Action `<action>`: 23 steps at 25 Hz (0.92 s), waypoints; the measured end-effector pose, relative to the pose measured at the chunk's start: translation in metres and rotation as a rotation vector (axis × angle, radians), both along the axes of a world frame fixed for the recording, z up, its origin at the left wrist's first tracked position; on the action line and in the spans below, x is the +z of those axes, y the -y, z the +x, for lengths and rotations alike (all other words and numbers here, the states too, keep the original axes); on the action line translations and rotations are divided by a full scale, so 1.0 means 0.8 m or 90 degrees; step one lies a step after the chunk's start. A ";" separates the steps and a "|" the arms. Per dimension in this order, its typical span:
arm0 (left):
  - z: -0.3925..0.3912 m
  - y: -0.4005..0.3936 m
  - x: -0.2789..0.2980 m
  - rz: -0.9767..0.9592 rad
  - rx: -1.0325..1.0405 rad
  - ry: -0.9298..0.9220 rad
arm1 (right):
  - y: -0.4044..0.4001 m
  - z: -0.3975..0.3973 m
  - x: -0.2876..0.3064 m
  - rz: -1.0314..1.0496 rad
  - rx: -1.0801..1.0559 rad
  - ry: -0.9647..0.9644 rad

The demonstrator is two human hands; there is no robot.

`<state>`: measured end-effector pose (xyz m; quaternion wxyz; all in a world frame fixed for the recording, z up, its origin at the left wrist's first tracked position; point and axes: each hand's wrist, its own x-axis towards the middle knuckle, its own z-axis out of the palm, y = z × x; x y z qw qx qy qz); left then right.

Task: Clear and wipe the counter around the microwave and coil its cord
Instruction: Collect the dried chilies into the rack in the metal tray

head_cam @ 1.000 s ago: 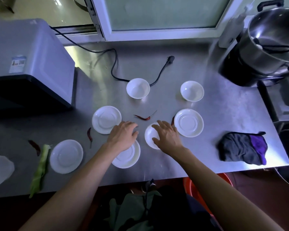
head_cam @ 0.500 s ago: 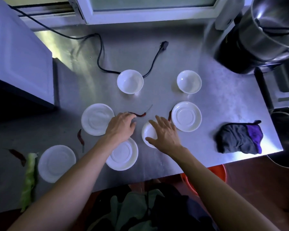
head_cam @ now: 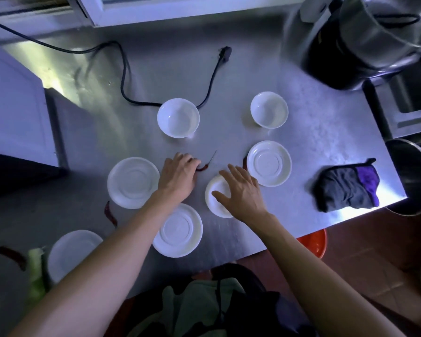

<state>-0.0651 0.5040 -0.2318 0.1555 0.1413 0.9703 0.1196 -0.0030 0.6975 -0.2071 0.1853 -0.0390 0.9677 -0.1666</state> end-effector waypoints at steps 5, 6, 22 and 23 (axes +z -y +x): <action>-0.007 -0.015 -0.022 0.019 -0.004 -0.014 | -0.011 0.001 -0.002 -0.024 -0.049 0.005; -0.009 -0.019 -0.024 0.030 0.004 -0.017 | -0.014 0.001 -0.002 -0.035 -0.066 0.008; -0.016 -0.068 -0.006 0.080 0.009 -0.002 | -0.061 -0.007 -0.004 -0.204 -0.270 0.069; -0.015 -0.069 -0.005 0.084 0.009 0.000 | -0.065 -0.010 -0.004 -0.201 -0.265 0.064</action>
